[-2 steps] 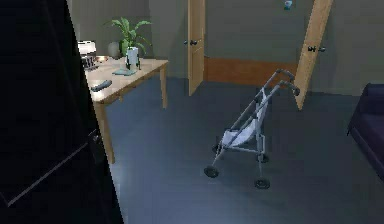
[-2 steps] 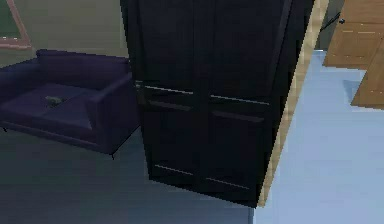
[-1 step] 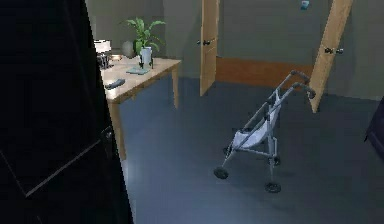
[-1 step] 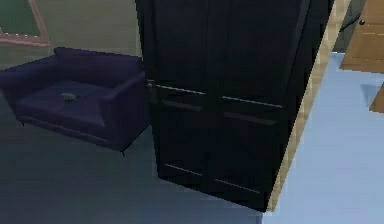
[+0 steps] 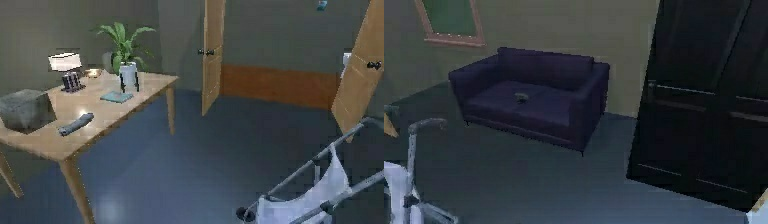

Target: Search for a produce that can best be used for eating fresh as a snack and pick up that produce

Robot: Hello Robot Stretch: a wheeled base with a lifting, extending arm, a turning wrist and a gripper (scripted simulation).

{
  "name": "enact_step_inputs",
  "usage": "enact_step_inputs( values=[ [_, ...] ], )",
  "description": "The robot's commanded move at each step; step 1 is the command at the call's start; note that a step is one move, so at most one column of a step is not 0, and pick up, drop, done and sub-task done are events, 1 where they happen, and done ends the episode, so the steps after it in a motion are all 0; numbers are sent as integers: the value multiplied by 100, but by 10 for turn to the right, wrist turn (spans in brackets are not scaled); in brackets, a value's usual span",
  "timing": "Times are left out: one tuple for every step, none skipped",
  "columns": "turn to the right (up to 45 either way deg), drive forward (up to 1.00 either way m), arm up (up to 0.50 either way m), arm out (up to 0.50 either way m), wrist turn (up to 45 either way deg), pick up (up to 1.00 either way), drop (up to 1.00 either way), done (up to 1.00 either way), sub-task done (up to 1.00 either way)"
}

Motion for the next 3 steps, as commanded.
enact_step_inputs(
  values=[
    [-150,0,0,0,0,0,0,0,0],
    [0,75,0,0,0,0,0,0,0],
    [330,0,0,0,0,0,0,0,0]
  ],
)
